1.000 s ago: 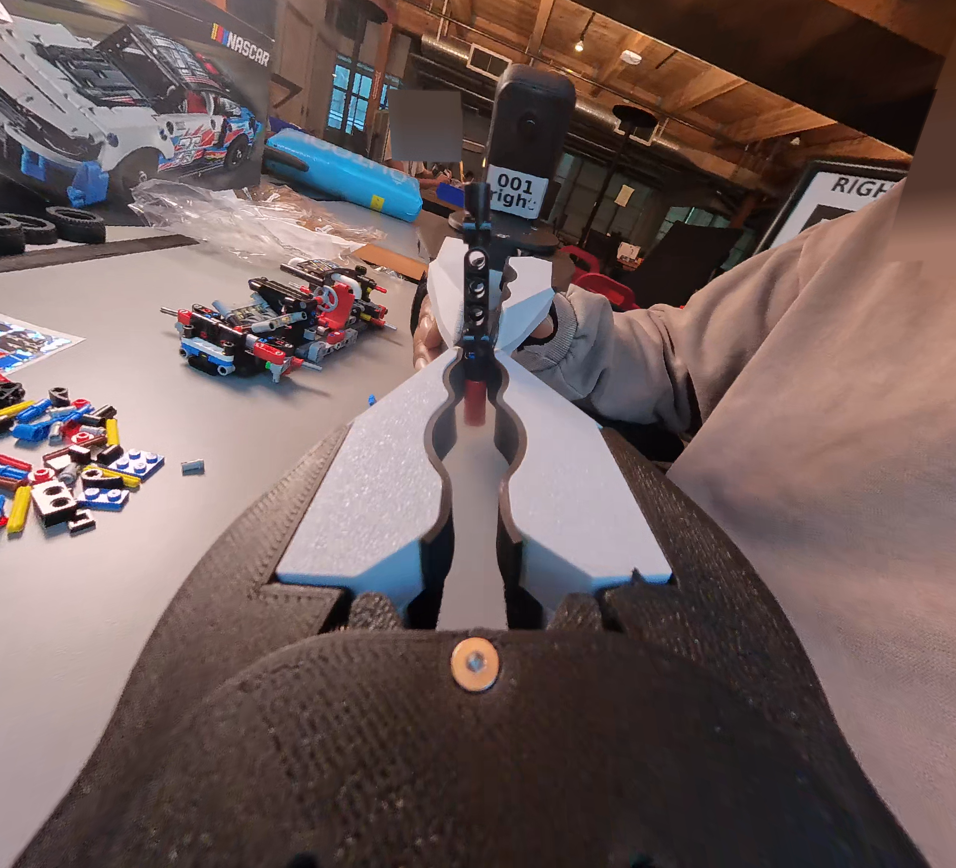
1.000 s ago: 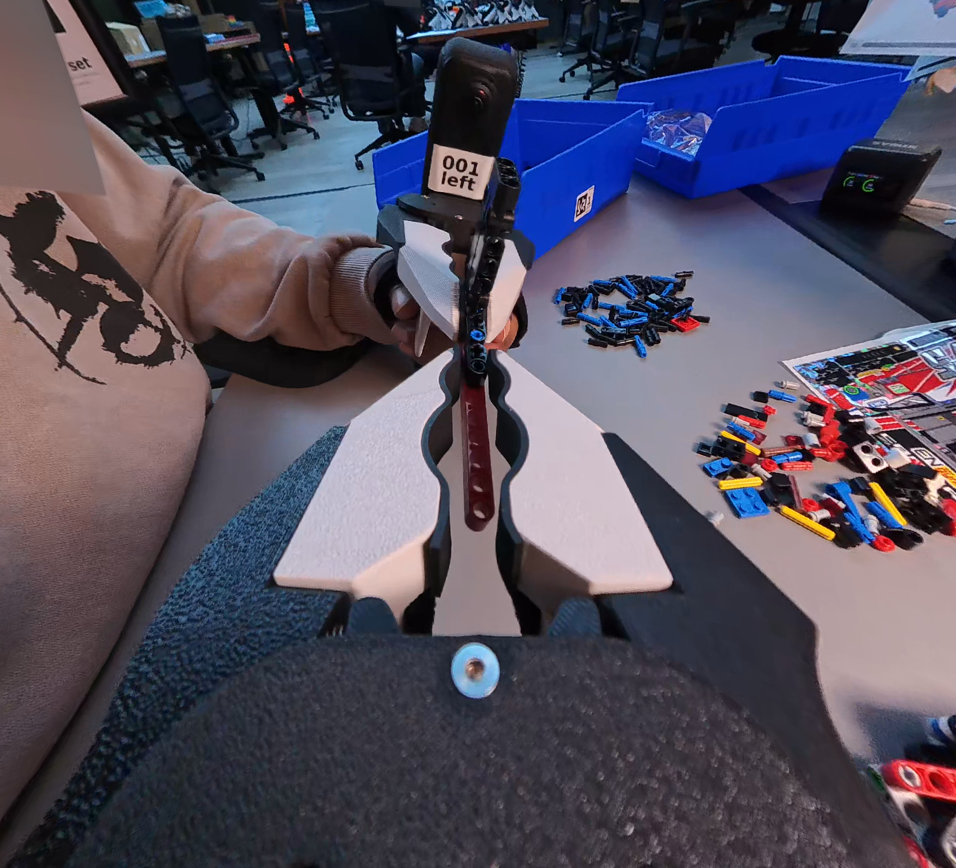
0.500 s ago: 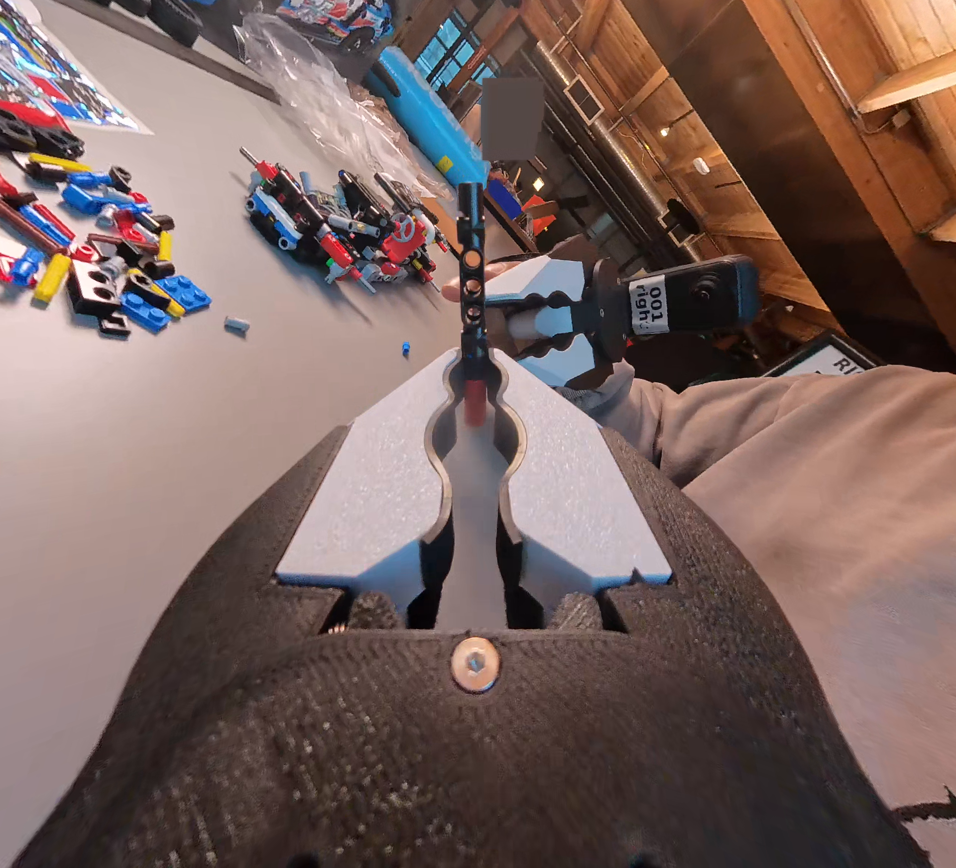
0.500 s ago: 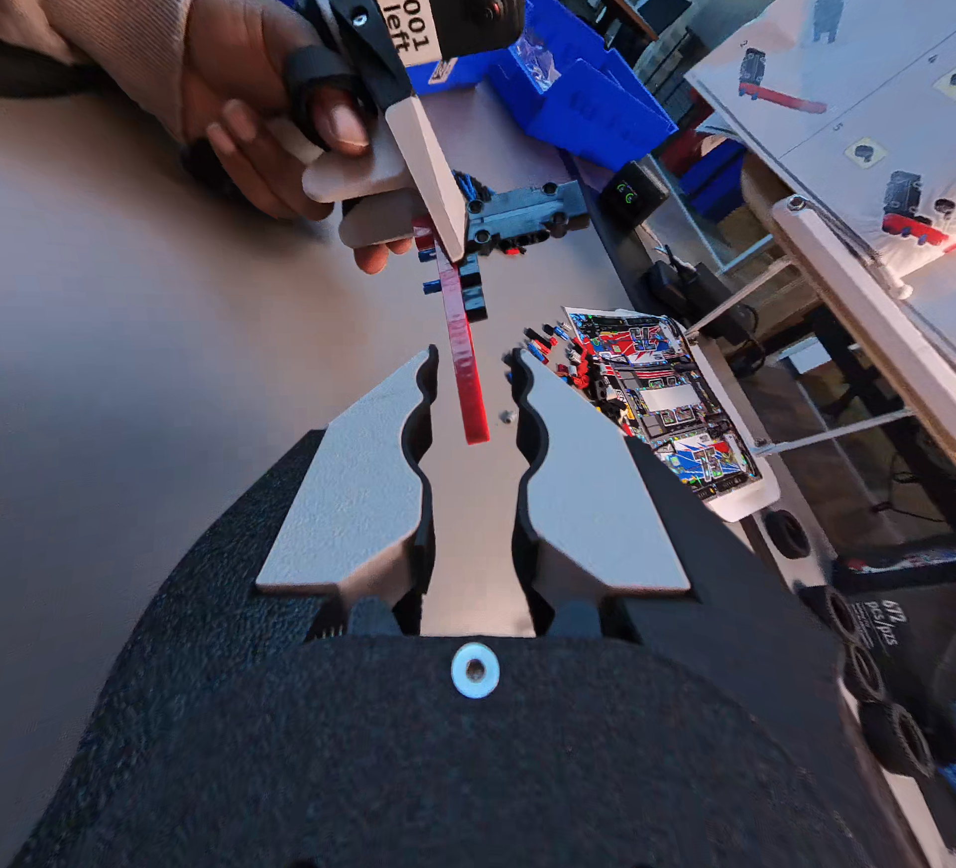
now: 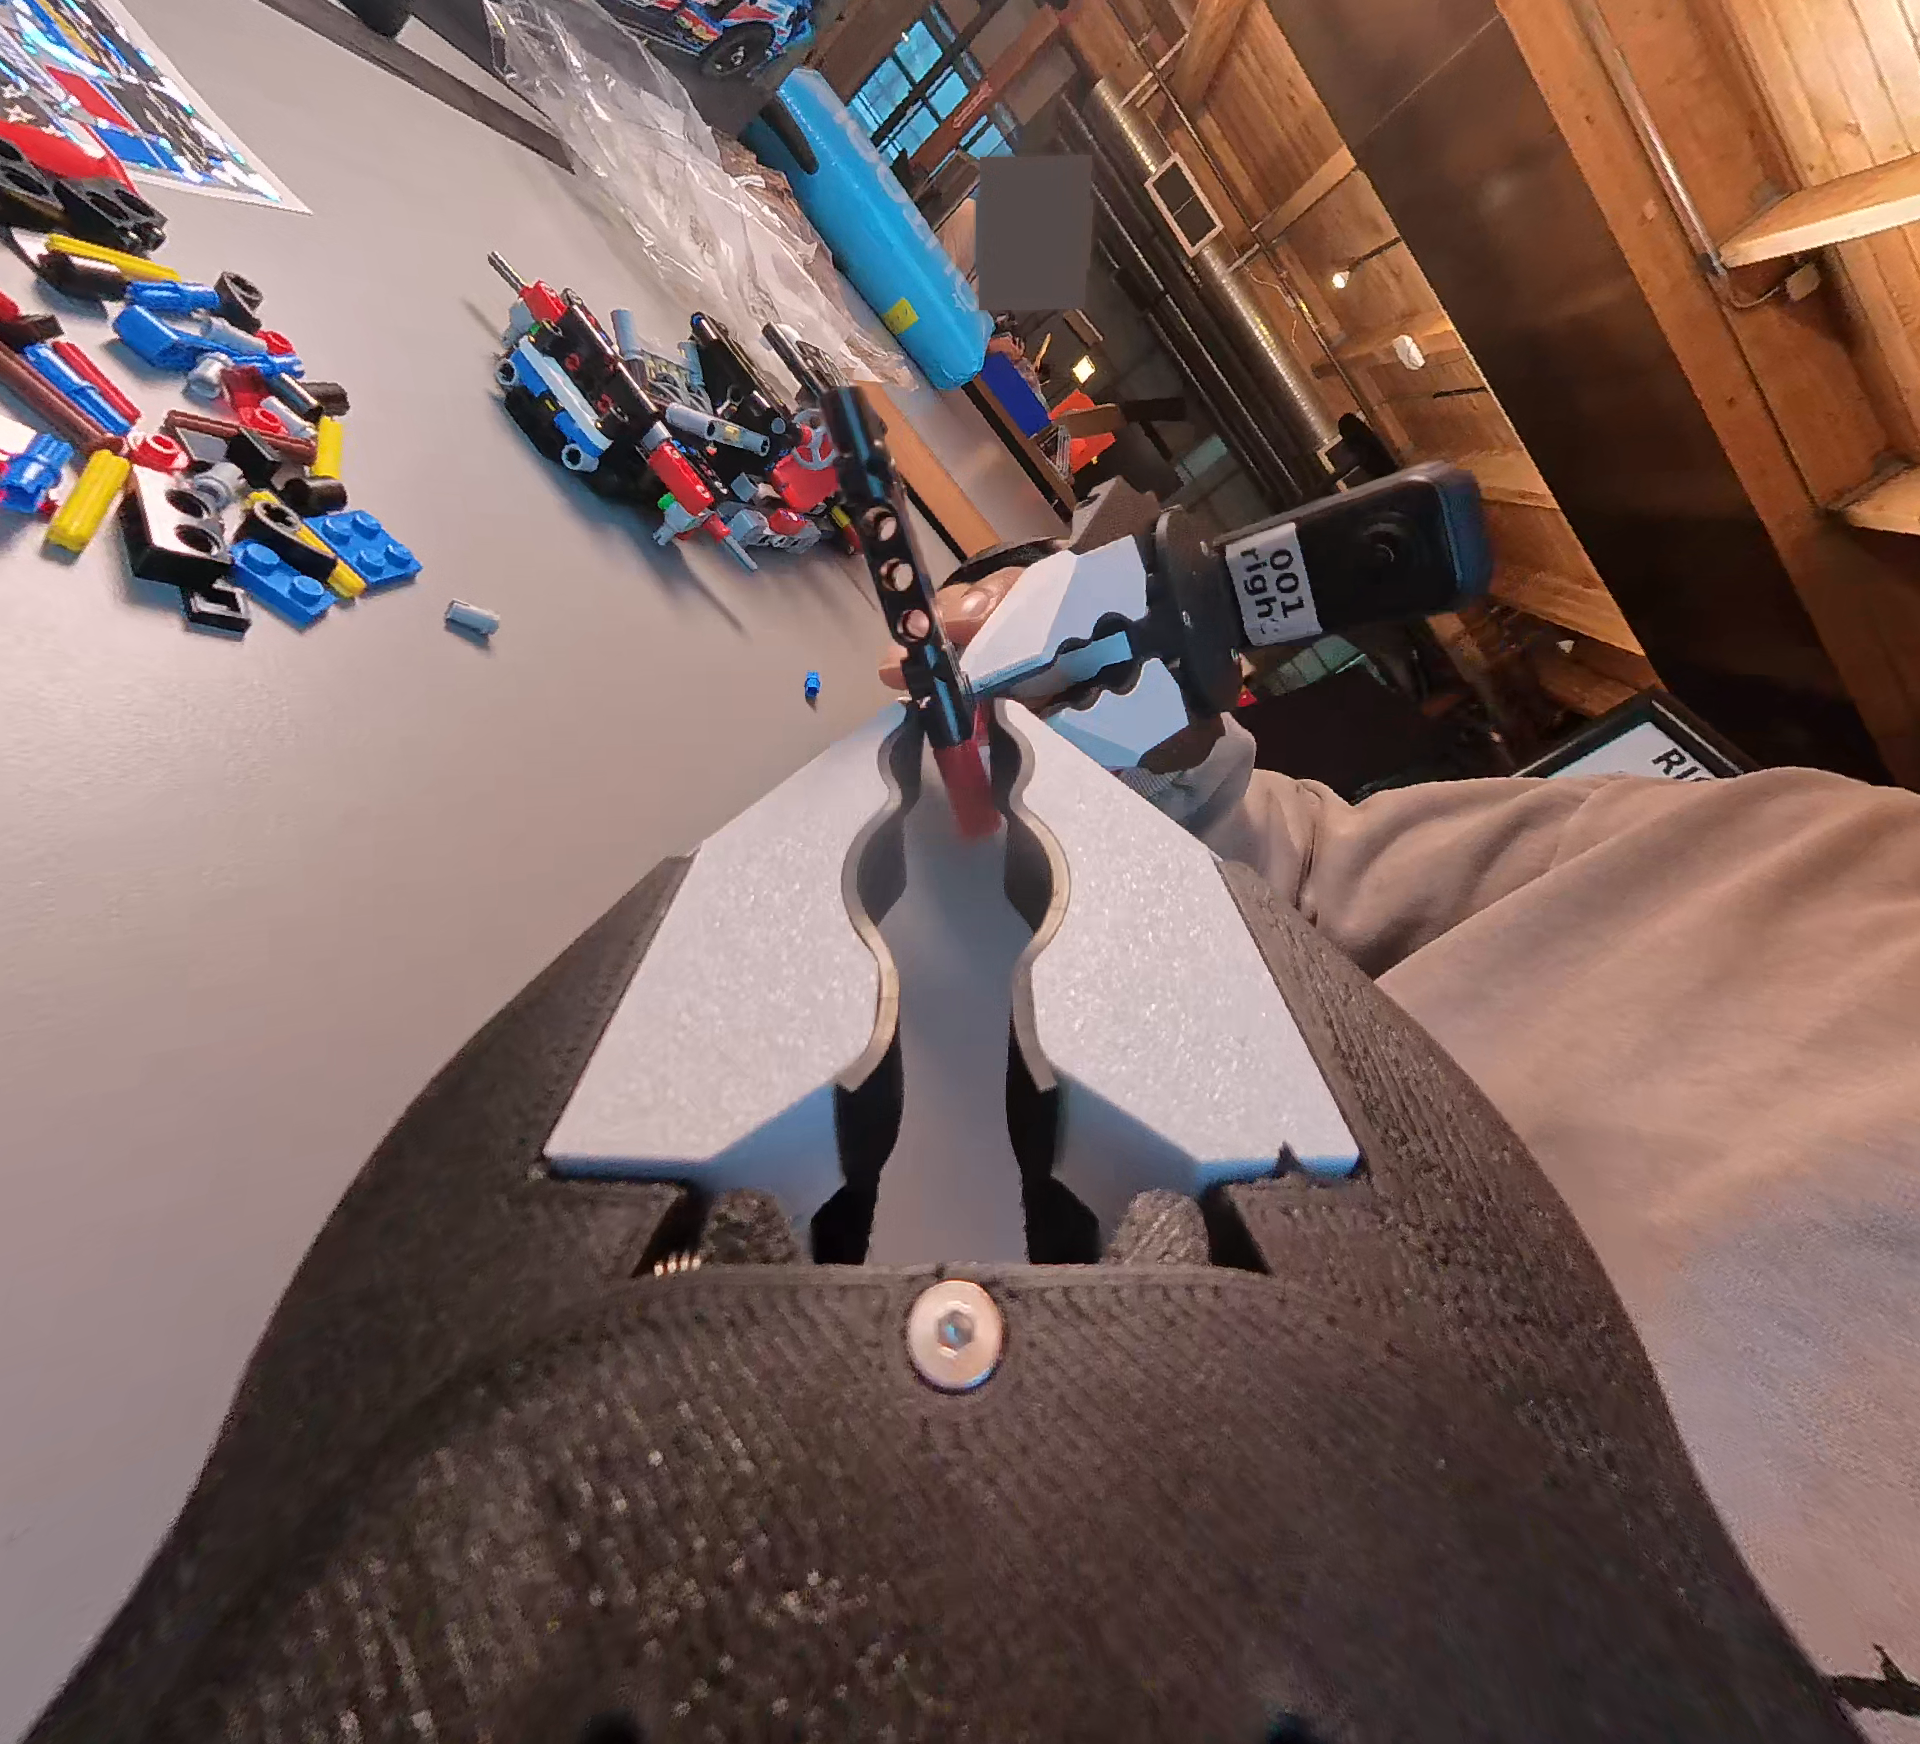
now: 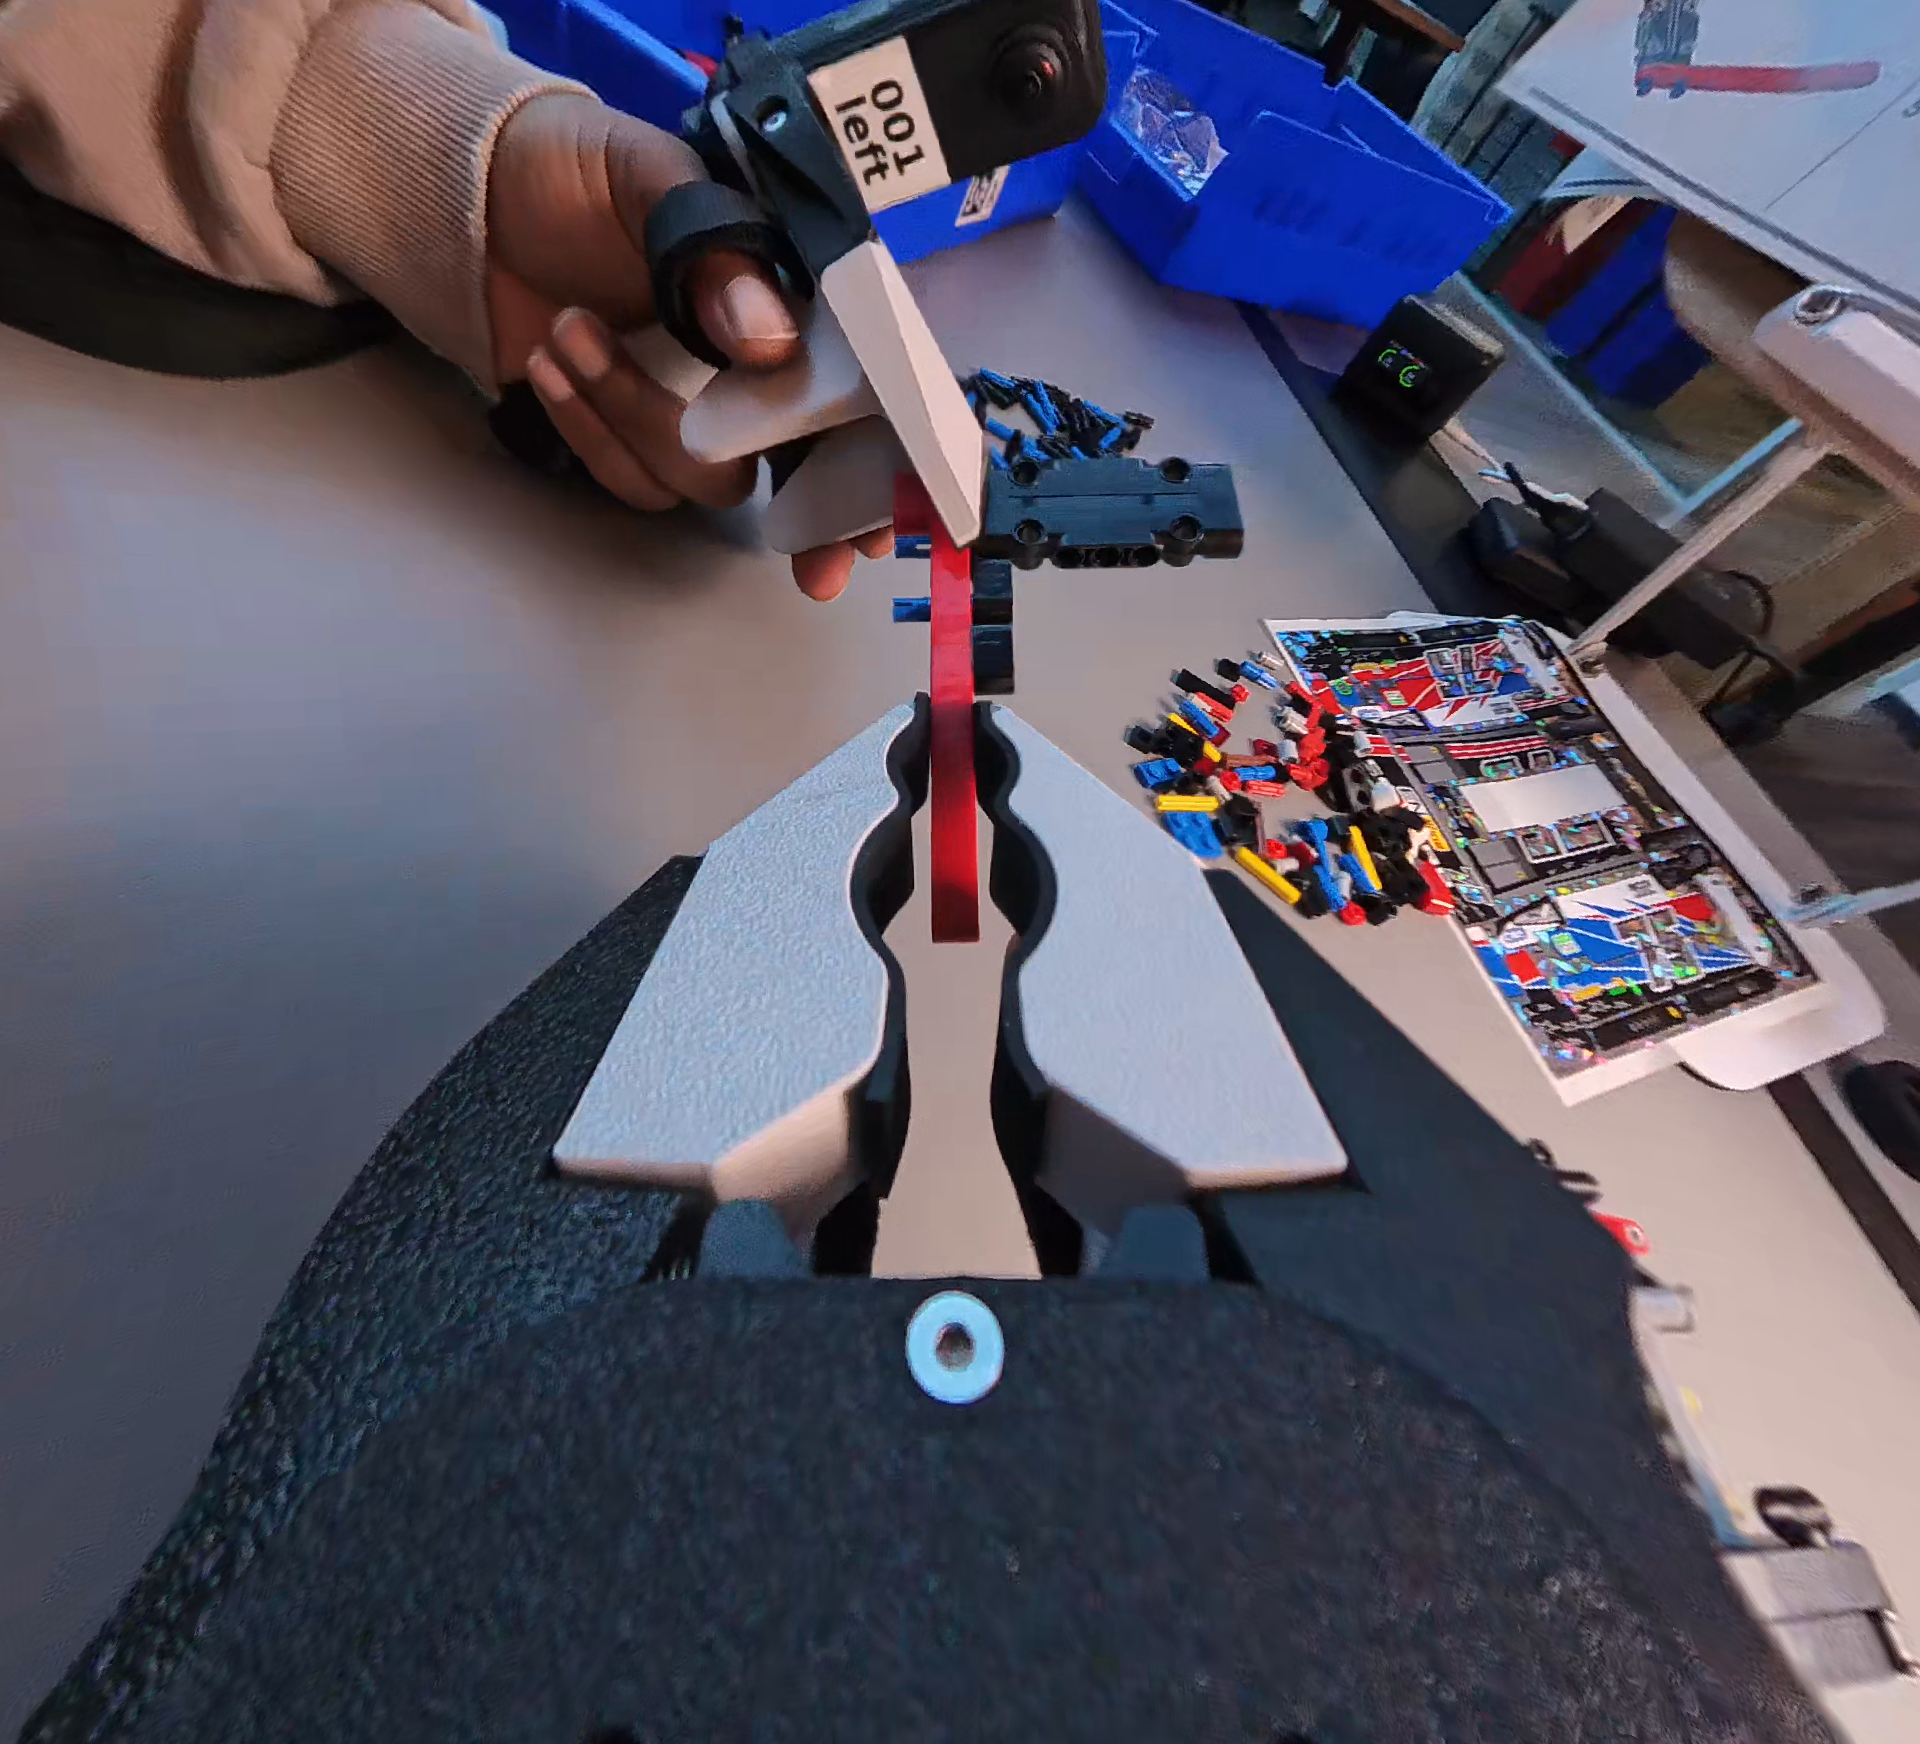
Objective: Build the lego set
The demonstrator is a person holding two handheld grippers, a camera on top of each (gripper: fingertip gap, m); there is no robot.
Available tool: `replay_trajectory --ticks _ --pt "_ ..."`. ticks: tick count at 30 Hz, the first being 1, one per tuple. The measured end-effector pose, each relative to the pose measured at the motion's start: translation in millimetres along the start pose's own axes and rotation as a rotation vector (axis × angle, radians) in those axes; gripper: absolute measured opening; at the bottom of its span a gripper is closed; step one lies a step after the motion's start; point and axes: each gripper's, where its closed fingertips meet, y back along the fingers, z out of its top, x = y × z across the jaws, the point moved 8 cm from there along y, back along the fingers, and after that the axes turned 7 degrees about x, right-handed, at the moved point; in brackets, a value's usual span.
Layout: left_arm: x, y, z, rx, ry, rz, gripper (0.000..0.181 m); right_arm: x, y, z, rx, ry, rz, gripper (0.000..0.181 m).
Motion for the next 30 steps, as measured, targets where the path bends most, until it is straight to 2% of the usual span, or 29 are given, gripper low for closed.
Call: replay_trajectory --ticks 11,13,17,20,23,26,30 --pt "-26.4 1.6 3.3 0.047 -0.317 0.011 0.022 -9.0 12.0 -0.8 -0.111 -0.336 0.267 0.005" --pt "-29.6 1.3 3.2 0.059 -0.406 0.070 0.046 -10.4 12.8 -3.7 -0.112 -0.456 0.367 0.005" --pt "-32.1 1.0 -0.6 0.131 -0.553 0.164 0.059 -12.8 14.3 -10.6 -0.130 -0.586 0.493 0.005" --pt "-34.4 2.1 -2.3 0.169 -0.747 0.288 0.057 -15.1 14.0 -13.9 -0.116 -0.654 0.539 0.005" --pt "-33.5 3.2 -7.4 0.244 -0.936 0.413 0.047 -15.6 13.8 -16.1 -0.112 -0.702 0.576 0.005" --pt "-34.5 0.7 -12.9 0.262 -0.994 0.422 0.027 -10.8 11.4 -15.7 -0.077 -0.697 0.609 0.005" --pt "-32.5 2.2 -14.3 0.285 -1.066 0.477 0.012 -5.5 8.3 -15.6 -0.035 -0.695 0.631 0.005"
